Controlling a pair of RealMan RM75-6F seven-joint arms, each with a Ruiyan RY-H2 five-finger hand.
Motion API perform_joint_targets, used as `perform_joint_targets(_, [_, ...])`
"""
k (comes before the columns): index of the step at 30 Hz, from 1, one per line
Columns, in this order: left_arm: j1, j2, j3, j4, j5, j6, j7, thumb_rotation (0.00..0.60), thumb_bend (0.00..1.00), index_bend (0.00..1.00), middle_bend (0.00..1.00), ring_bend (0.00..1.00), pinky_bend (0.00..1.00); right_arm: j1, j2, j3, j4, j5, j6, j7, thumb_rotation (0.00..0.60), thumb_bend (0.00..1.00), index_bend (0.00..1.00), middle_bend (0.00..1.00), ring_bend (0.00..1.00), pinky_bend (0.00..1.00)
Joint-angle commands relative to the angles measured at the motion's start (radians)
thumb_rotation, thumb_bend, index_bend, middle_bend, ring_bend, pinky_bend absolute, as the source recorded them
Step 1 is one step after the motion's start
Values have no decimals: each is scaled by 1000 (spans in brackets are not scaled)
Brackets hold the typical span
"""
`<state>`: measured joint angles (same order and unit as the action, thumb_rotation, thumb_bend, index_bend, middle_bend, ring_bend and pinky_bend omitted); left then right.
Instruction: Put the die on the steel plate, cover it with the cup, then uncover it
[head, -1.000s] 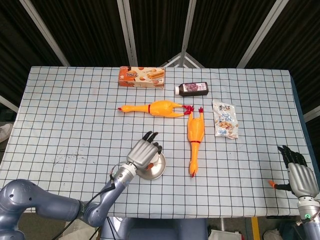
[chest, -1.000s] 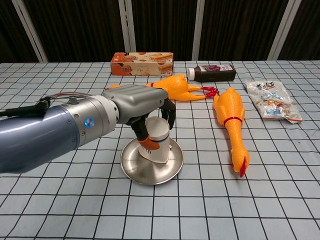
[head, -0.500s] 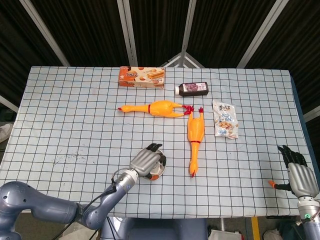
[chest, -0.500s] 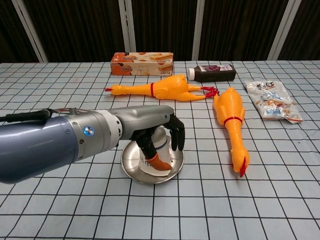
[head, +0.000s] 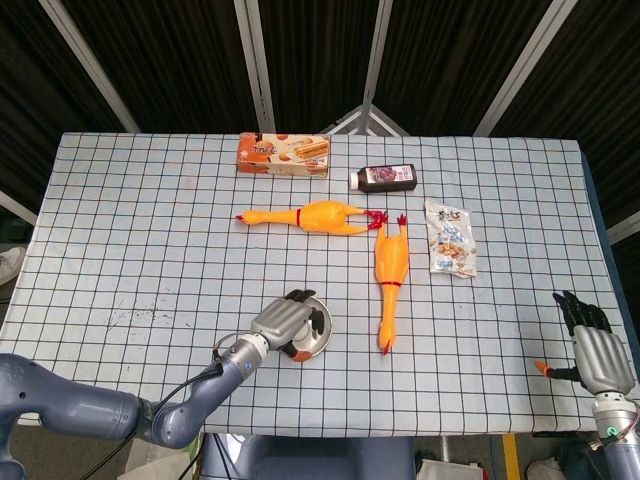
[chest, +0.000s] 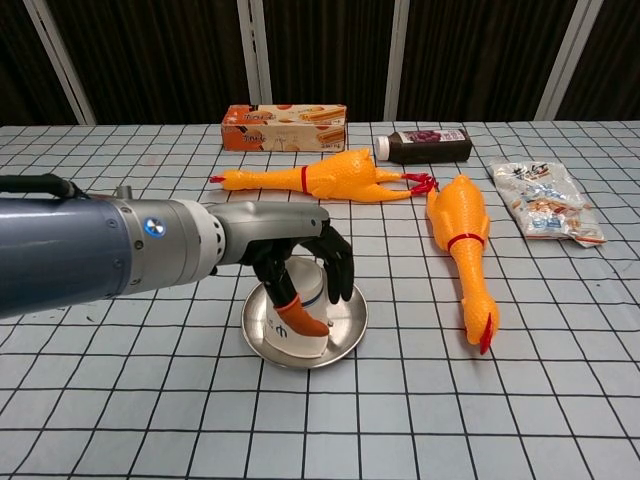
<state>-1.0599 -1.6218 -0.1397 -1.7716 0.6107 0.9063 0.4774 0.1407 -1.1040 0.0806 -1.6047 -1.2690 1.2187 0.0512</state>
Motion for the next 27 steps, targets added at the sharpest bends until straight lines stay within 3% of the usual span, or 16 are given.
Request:
perform_joint_targets(1, [14,-26,15,28,69,58,14,600,363,430,389,39,0,1,0,1,0,2,-1,1,600,21,53,0,88,0])
perform_joint_targets(6, [28,-50,33,59,127,113,42,600,363,394,336,35,0,1,2,0,-3,3,-2,1,600,21,53,0,87,0])
perform_joint_targets(15, [21,-34,58,49,114,135,138,600,360,360,288,10,0,0,4,0,-6,3,-1,0,600,21,53,0,88,0])
perform_joint_targets(21, [12,-16,62,17,82,144,192,600,360,362,330,9,0,0,3,0,-7,7,-3,-4,600,21,53,0,87,0])
perform_joint_targets(27, [8,-2,67,-4,68,186,259,600,360,370,310,9,0,2,2,-1,-10,11,-6,-13,600,21,53,0,88,0])
